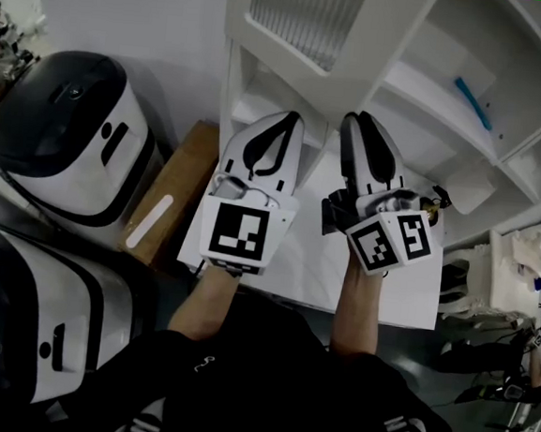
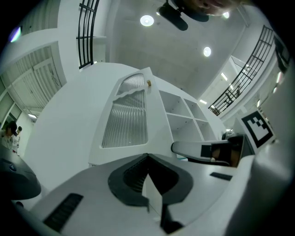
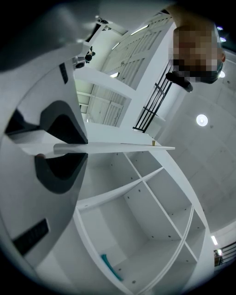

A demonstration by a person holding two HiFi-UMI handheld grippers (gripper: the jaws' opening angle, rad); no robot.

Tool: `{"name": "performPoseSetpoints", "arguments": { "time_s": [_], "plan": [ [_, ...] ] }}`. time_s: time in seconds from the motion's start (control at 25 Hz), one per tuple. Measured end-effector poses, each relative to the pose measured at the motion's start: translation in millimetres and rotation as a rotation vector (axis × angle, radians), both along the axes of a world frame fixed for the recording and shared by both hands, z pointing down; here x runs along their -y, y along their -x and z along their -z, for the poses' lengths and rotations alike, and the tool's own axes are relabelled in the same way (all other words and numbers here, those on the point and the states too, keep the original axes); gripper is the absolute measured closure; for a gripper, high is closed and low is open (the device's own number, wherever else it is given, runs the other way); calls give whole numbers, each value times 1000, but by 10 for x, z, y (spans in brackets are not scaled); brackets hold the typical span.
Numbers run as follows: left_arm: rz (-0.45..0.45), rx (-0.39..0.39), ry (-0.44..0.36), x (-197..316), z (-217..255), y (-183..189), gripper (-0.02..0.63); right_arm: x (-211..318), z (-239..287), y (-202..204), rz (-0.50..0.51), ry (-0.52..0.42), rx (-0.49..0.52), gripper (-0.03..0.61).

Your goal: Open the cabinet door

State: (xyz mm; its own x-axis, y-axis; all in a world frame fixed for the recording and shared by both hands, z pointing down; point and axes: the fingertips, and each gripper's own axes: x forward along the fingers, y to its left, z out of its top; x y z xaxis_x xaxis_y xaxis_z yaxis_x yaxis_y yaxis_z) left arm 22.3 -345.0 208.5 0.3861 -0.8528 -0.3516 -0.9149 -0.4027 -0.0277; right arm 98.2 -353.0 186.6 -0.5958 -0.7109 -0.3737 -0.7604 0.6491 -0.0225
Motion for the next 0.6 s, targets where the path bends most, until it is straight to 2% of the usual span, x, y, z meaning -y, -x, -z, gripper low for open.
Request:
{"name": "performPoseSetpoints", "arguments": {
  "time_s": [0.6],
  "plan": [
    [89,35,34,-205,-85,244,603,-306,-5,285,131,-17,26,505]
  ]
}}
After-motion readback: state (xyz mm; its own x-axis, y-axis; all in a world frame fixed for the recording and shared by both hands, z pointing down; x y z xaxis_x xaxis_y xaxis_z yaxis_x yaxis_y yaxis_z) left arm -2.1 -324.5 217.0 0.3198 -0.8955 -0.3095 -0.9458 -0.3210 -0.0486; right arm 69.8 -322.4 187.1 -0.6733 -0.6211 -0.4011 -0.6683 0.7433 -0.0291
